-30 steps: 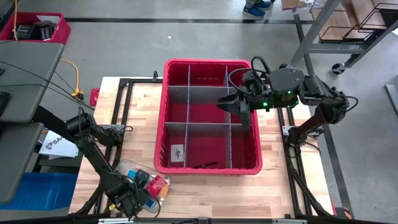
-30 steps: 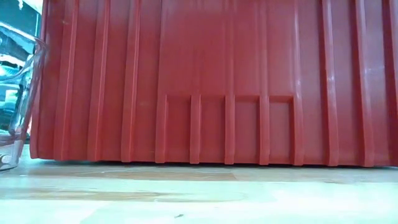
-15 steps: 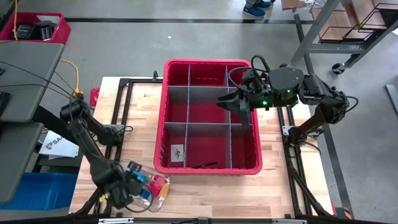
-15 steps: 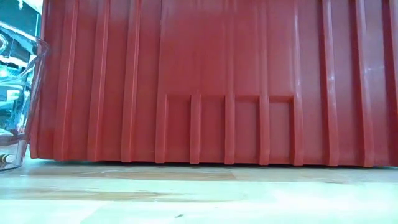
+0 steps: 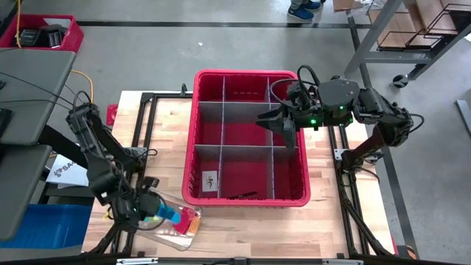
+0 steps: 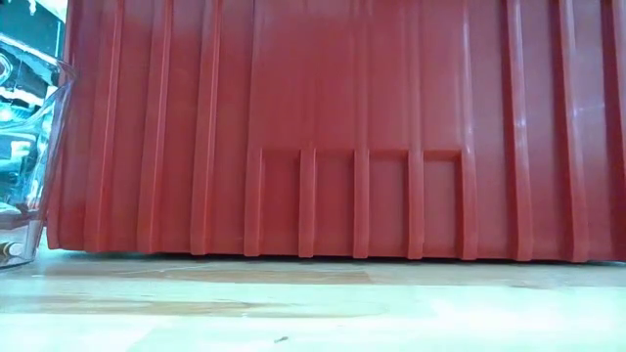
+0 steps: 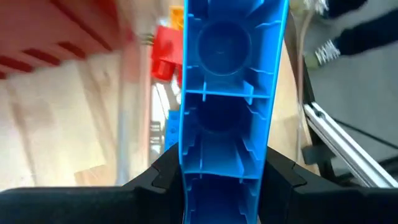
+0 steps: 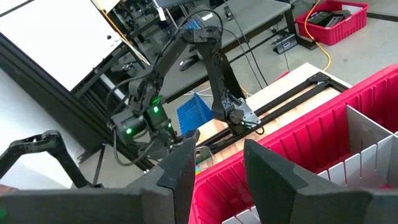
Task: Sort blocks
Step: Put the blue block into the bin
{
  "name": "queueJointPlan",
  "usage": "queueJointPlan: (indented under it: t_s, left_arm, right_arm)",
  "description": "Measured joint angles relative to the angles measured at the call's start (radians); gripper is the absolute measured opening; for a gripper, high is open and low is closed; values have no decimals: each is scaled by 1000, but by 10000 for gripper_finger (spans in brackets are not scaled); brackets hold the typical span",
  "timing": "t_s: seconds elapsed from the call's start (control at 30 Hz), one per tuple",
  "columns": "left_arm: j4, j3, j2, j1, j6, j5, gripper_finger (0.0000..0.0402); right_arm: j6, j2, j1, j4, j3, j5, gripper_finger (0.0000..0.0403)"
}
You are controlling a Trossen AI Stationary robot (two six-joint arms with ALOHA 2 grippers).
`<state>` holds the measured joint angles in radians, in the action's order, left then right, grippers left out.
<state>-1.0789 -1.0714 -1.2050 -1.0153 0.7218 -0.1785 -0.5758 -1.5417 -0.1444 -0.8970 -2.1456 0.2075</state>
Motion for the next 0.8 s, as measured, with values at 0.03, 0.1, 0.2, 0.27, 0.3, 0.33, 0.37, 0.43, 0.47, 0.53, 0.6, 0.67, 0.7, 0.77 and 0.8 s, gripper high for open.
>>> queueJointPlan:
  t_s: [0.03,0.1,0.2,0.27,0.3,0.33,0.37,0.43,0.47,0.53,0.6,0.67,0.7,0.77,0.8]
  left_arm:
    - [-3,0,8,0,7,-18,124]
    - [-1,0,23,0,10,-59,124]
    - [0,0,38,0,10,-119,124]
    - [1,0,39,1,5,-141,124]
    - [3,0,40,0,-1,-150,124]
    - [4,0,41,0,-9,-158,124]
    - [5,0,41,0,-18,-165,124]
    - [6,0,41,0,-34,-168,124]
    - [6,0,41,0,-44,-168,124]
    - [7,0,41,0,-64,-168,124]
    - [7,0,41,0,-77,-161,124]
    - [7,0,41,0,-78,-160,124]
    - [7,0,41,0,-78,-160,124]
    - [7,0,41,0,-79,-160,124]
    - [7,0,41,0,-80,-160,124]
  right_arm:
    - [0,0,0,0,0,0,129]
    - [0,0,0,0,0,0,129]
    - [0,0,0,-6,0,3,129]
    - [-1,0,0,-18,0,5,129]
    - [-8,0,0,-25,0,7,129]
    - [-15,0,0,-33,0,13,129]
    - [-29,0,0,-45,0,27,129]
    - [-60,0,0,-65,0,44,129]
    - [-77,0,1,-74,0,53,129]
    - [-82,0,1,-85,0,72,129]
    - [-82,0,1,-90,0,74,129]
    - [-99,0,1,-94,0,75,129]
    - [-102,0,1,-94,0,78,129]
    - [-105,0,1,-93,0,78,129]
    - [-105,0,1,-93,0,78,129]
